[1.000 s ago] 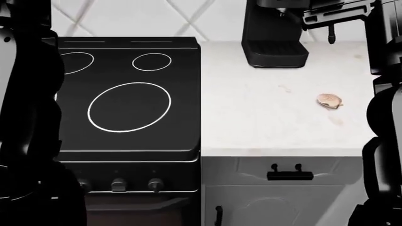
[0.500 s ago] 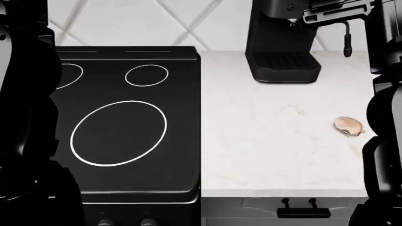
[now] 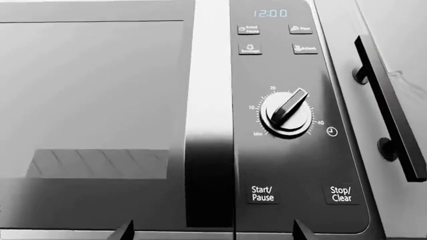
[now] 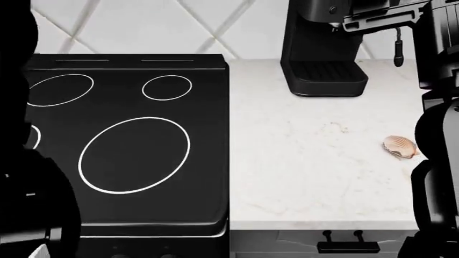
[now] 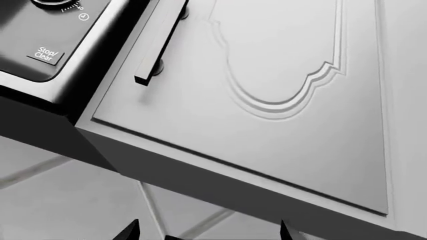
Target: Open the microwave door
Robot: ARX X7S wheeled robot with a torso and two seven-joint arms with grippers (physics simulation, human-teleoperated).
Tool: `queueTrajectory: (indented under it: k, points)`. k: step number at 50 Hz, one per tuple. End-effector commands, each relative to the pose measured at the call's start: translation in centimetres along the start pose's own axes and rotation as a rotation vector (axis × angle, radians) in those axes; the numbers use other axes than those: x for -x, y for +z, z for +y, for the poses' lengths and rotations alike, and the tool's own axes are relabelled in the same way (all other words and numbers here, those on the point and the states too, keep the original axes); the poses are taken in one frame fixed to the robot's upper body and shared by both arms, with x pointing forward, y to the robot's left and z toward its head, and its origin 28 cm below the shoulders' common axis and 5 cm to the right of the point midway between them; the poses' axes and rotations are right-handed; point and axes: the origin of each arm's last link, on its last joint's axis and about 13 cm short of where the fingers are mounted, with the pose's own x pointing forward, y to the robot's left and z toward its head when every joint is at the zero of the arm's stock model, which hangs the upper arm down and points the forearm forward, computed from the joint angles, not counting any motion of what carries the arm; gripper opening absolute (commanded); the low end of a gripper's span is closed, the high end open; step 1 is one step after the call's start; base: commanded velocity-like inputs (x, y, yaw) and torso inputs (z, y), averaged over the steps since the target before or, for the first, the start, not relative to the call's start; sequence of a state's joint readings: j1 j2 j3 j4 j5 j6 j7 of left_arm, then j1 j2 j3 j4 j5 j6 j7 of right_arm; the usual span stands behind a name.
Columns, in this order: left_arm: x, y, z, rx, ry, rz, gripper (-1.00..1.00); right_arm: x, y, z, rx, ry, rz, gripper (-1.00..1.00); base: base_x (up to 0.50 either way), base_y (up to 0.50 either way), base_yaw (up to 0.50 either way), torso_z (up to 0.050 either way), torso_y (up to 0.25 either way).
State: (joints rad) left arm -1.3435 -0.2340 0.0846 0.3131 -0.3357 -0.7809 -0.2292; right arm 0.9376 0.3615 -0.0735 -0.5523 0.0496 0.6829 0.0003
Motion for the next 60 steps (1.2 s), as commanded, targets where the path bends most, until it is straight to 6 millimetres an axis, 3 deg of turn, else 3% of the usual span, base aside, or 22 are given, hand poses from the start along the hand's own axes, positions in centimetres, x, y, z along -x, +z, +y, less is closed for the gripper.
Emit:
queueTrajectory:
  k: [1,10,31,60]
  points:
    - [-2.8,2.9,0.7,-0.011,0.027,0.045,1.00,0.1,0.5,0.2,-0.005,0.016,0.008,1.00,0.00,0.00,0.00,0.000,0.000]
    - [-5.4,3.7,0.5,-0.021,0.028,0.051,1.00,0.0,0.4,0.4,-0.008,0.021,0.008,1.00,0.00,0.00,0.00,0.000,0.000]
    - [-10.2,3.2,-0.5,-0.073,0.025,0.084,1.00,-0.3,0.6,0.2,-0.003,0.022,0.001,1.00,0.00,0.00,0.00,0.000,0.000]
    - [-14.2,1.6,-0.9,-0.121,0.055,0.129,1.00,-0.4,0.8,0.1,0.009,0.022,-0.003,1.00,0.00,0.00,0.00,0.000,0.000]
